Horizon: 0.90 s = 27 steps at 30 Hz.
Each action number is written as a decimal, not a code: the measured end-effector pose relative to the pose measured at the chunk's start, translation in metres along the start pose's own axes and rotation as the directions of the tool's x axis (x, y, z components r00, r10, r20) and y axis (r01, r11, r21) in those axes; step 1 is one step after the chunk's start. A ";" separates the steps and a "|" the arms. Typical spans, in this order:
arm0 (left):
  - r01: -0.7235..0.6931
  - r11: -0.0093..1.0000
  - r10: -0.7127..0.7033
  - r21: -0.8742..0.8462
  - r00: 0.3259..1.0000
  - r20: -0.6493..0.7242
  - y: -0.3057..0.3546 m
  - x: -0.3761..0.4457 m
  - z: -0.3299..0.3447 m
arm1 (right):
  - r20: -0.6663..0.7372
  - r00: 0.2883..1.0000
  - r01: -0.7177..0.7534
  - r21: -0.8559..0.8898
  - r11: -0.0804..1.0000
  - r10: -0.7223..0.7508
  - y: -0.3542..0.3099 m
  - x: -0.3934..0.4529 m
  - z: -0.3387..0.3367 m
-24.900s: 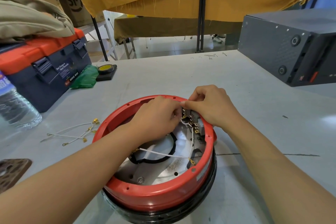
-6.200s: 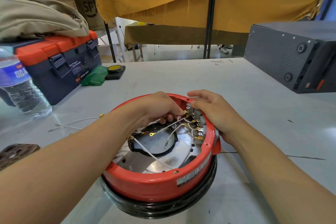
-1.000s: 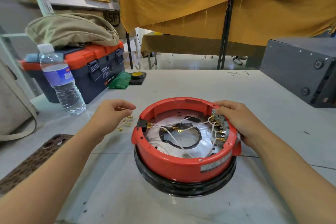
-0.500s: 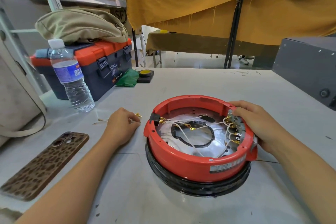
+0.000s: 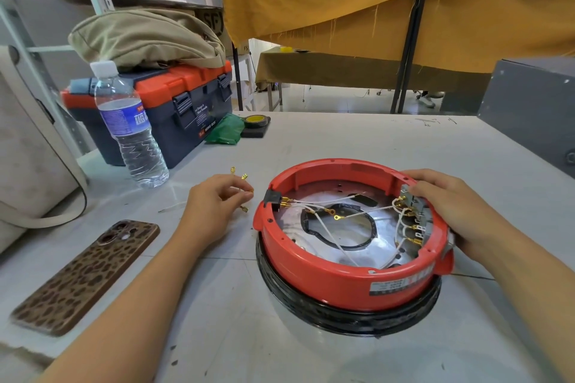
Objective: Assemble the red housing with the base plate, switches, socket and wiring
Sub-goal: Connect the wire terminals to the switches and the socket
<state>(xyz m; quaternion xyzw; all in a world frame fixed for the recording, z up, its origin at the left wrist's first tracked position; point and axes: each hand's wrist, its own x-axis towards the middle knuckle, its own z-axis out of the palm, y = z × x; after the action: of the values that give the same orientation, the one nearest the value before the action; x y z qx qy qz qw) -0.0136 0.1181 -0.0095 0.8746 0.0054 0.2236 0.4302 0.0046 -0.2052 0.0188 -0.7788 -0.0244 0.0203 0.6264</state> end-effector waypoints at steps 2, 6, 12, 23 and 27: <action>0.017 0.998 -0.017 -0.053 1.000 0.003 0.001 -0.001 0.000 | 0.006 1.000 -0.002 0.011 1.000 0.002 -0.001 -0.001 0.000; 0.142 0.962 -0.138 -0.234 0.990 0.030 0.002 -0.001 -0.002 | 0.005 1.000 -0.005 0.006 1.000 0.005 0.000 -0.001 0.000; 0.267 0.941 -0.239 -0.210 0.960 0.149 0.001 -0.002 -0.005 | -0.004 1.000 -0.008 -0.005 1.000 0.008 -0.001 -0.001 0.000; 0.070 0.957 -0.062 0.281 0.997 -0.037 -0.013 0.007 -0.017 | -0.005 1.000 -0.003 0.003 1.000 0.003 -0.001 -0.001 0.000; 0.102 0.910 -0.093 0.401 0.995 -0.043 -0.021 0.012 -0.015 | -0.001 1.000 -0.007 -0.005 1.000 0.007 -0.002 -0.002 0.001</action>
<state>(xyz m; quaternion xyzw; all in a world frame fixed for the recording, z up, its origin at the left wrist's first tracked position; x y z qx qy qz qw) -0.0050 0.1451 -0.0131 0.9403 0.0999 0.2059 0.2517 0.0027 -0.2041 0.0210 -0.7804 -0.0213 0.0219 0.6246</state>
